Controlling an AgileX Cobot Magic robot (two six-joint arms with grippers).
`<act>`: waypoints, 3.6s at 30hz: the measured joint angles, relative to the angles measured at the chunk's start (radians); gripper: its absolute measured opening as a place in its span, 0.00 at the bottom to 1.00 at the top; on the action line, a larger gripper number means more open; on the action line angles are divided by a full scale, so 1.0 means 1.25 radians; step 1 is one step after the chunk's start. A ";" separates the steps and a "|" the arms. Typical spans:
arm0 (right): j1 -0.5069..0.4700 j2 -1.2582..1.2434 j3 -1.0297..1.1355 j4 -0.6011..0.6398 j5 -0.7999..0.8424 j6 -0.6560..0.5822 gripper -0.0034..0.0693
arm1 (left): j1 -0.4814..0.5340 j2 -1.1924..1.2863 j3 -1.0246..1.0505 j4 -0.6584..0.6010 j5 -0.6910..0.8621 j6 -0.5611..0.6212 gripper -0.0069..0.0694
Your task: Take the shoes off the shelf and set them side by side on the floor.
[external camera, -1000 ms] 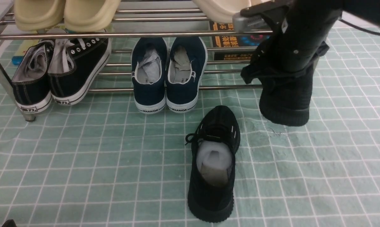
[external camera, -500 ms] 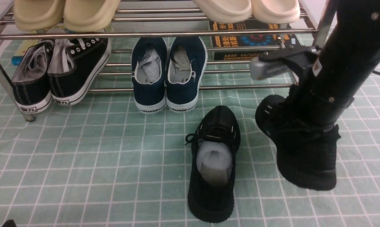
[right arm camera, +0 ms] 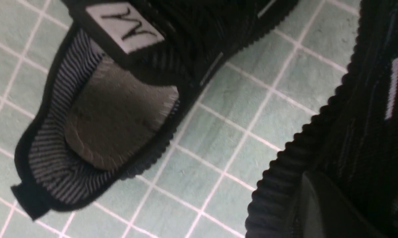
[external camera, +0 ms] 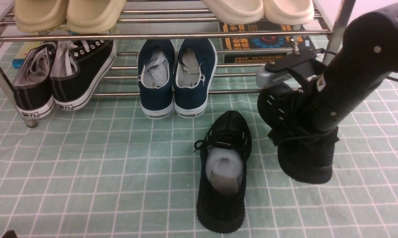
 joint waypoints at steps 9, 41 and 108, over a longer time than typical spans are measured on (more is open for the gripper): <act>0.000 0.113 0.000 0.051 -0.012 0.009 0.07 | 0.000 0.000 0.000 0.000 0.000 0.000 0.41; -0.001 0.111 -0.130 0.157 0.186 0.055 0.62 | 0.000 0.000 0.000 0.000 0.000 0.000 0.41; -0.001 -1.131 0.772 0.082 -0.568 -0.085 0.06 | 0.000 0.000 0.000 0.001 0.000 0.000 0.41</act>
